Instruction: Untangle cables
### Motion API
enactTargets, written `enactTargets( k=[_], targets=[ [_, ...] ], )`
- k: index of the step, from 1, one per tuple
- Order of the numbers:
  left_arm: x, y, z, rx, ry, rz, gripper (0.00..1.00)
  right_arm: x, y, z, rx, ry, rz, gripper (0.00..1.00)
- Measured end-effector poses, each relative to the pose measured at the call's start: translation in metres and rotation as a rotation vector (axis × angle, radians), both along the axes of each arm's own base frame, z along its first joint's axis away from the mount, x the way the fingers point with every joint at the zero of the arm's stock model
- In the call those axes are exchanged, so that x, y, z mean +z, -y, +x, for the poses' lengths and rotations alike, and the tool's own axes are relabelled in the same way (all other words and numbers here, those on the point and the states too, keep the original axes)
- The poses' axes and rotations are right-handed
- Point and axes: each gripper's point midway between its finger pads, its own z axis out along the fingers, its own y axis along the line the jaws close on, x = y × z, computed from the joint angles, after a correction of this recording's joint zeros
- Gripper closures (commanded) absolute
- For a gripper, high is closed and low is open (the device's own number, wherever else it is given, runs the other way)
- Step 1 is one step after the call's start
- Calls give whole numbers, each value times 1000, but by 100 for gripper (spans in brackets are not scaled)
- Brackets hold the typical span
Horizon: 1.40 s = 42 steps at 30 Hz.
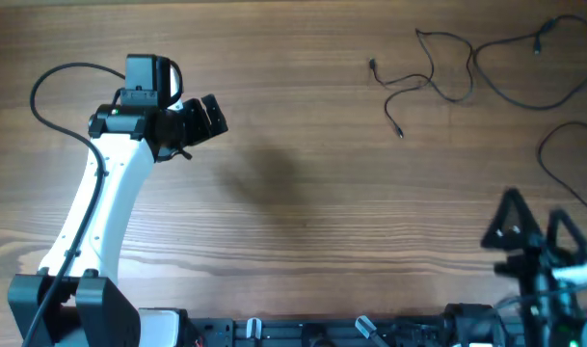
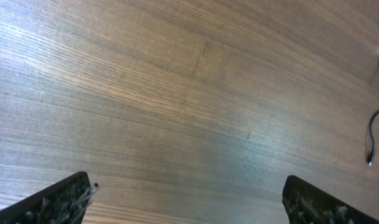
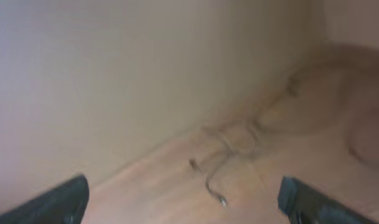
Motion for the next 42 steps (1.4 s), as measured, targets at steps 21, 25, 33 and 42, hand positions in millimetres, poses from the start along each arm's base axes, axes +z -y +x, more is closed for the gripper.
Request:
enactTargets(
  k=[21,25,33,42],
  targets=[
    [0,0,0,0,2,0,0,-141,3,74,14,145,-139,1],
    [0,0,0,0,2,0,0,-172,7,78,0,60,-137,0],
    [0,0,0,0,2,0,0,-174,7,78,3,40,-292,0],
    [0,0,0,0,2,0,0,-175,7,78,15,22,-482,0]
  ],
)
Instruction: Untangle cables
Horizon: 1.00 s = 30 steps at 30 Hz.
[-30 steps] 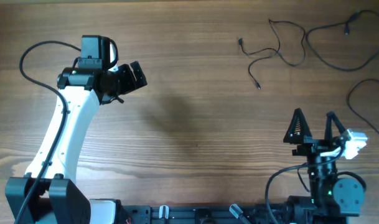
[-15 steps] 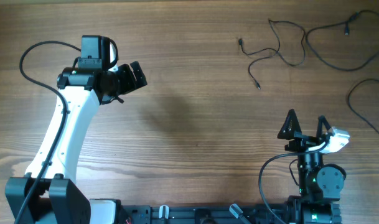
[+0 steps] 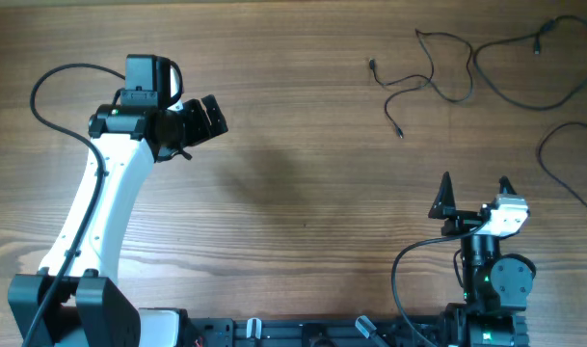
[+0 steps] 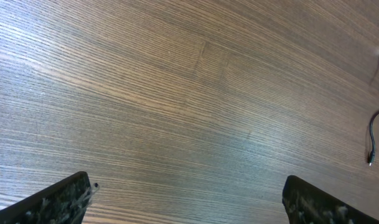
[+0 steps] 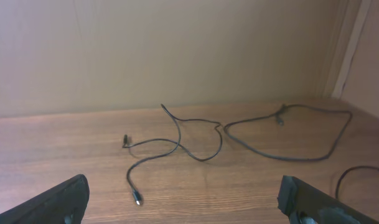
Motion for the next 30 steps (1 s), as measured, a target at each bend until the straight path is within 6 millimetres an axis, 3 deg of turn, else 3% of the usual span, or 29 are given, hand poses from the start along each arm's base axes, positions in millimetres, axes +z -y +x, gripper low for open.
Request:
enactTargets(
  k=[9,30],
  targets=[
    [0,0,0,0,0,0,0,0,0,0,1,-7,-84,0],
    [0,0,0,0,0,0,0,0,0,0,1,-7,-85,0]
  ],
)
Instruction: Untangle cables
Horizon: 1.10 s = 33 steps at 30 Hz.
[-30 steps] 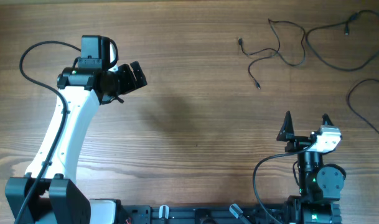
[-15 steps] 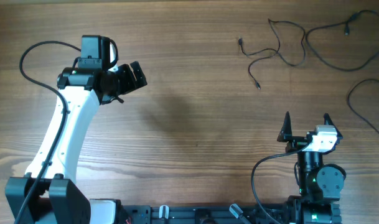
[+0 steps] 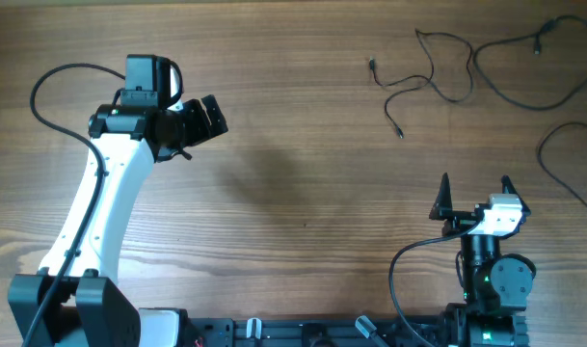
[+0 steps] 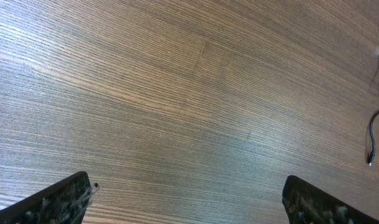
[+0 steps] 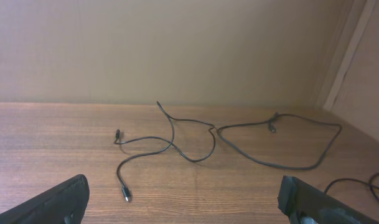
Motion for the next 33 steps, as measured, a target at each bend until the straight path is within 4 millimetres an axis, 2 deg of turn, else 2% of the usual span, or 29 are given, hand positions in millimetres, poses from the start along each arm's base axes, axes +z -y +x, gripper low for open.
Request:
enactTargets(
  k=[7,9,13,17,20,22,27,33],
  targets=[
    [1,0,-1,0,0,1,0,0,0,0,0,0,0,0],
    [7,0,-4,-1,8,1,0,0,0,0,0,0,0,0],
    [43,12,-12,-44,117,5,0,0,0,0,0,0,0,0],
    [95,30,-23,-99,306,-2,0,0,0,0,0,0,0,0],
    [112,28,-31,-97,426,-9,0,0,0,0,0,2,0,0],
    [110,27,-42,-96,495,-16,0,1,0,0,0,3,-1,0],
    [88,21,-71,-90,627,-36,0,1,0,0,0,5,0,0],
    [56,-1,-108,-34,762,-46,0,1,0,0,0,5,0,0]
  ],
)
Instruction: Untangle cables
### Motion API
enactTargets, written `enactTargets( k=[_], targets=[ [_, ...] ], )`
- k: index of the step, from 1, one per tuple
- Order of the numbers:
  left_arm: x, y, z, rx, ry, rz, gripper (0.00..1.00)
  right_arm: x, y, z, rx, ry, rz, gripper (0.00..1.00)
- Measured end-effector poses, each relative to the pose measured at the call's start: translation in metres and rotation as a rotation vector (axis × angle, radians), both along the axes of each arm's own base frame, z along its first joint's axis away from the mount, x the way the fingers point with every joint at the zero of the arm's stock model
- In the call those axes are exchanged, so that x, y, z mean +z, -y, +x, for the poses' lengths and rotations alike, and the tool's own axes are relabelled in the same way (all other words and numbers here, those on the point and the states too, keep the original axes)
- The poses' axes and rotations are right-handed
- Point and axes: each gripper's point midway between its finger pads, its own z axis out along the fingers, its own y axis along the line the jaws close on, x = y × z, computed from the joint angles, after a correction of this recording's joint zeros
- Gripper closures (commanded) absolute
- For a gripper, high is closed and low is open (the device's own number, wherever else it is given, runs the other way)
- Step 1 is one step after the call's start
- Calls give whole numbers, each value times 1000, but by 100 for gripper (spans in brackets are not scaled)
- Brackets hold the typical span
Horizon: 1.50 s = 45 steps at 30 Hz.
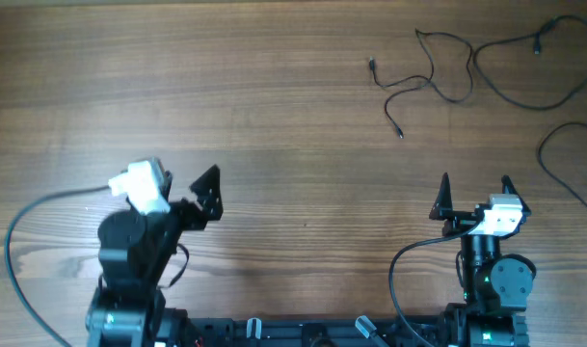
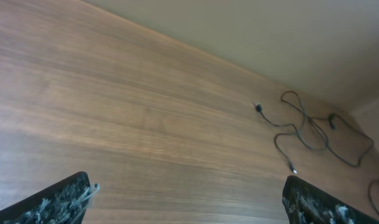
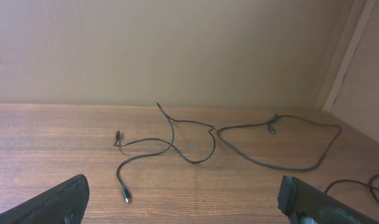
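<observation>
A thin short black cable lies at the table's far right, its curls crossing near a longer black cable. The wrist views show the same pair: short cable, long cable, and the cables small in the distance. My left gripper sits low at the near left, folded back, open and empty. My right gripper sits at the near right, open and empty, facing the cables from well short of them.
A third black cable loops at the right edge of the wooden table. The arm bases and a black rail run along the near edge. A beige wall stands behind the table in both wrist views.
My left arm has gone from reaching out over the far left of the table to folded back at the near left. The right arm and the cables have not moved.
The left arm stood stretched over the far left while the right gripper was at the near right corner. The right arm then sat folded at its base facing the cables. Now the left arm is folded back too. Both grippers stayed open; the cables lie apart as before.
</observation>
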Motion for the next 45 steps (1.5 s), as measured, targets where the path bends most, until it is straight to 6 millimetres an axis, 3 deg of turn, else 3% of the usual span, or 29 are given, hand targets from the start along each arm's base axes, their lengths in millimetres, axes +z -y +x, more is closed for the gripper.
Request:
enactTargets(
  k=[6,11,15,22,27,31,32,45],
  targets=[
    [-11,-17,-19,62,104,-8,0,0,0,0,0,0,0,0],
    [-7,-19,-19,68,166,-10,0,0,0,0,0,0,0,0],
    [-22,-19,-19,68,158,-10,0,0,0,0,0,0,0,0],
    [-13,-22,-24,84,256,-7,0,0,0,0,0,0,0,0],
    [-3,-26,-16,108,382,-5,0,0,0,0,0,0,0,0],
    [-29,-28,-13,116,330,-1,0,0,0,0,0,0,0,0],
    [-37,-28,-13,114,302,7,0,0,0,0,0,0,0,0],
    [-37,-17,-14,11,357,263,0,0,0,0,0,0,0,0]
  ],
)
